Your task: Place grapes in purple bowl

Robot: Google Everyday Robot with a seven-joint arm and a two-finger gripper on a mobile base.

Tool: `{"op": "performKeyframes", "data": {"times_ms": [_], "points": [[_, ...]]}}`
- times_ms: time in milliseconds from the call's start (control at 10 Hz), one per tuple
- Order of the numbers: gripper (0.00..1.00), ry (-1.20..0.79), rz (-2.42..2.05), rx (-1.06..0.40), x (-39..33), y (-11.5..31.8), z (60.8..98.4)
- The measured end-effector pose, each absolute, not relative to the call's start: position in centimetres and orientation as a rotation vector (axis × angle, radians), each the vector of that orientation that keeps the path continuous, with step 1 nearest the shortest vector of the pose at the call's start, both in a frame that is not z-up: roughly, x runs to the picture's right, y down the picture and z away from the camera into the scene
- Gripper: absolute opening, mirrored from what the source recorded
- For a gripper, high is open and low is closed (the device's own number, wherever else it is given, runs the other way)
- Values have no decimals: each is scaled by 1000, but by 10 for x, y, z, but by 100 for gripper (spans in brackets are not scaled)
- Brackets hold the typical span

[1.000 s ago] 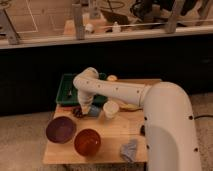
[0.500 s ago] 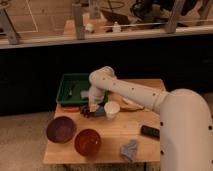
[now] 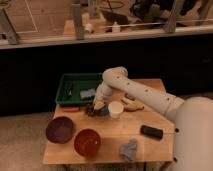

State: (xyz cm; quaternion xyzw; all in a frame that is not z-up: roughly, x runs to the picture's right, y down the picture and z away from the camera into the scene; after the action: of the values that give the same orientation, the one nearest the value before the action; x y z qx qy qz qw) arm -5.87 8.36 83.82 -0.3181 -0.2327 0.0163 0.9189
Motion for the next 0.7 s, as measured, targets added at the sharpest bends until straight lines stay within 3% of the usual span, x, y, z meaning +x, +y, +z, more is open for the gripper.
{"op": "performKeyframes", "data": {"times_ms": [400, 700], "points": [[0, -545, -76, -564, -98, 31, 791], [0, -621, -170, -537, -137, 19, 770]]}}
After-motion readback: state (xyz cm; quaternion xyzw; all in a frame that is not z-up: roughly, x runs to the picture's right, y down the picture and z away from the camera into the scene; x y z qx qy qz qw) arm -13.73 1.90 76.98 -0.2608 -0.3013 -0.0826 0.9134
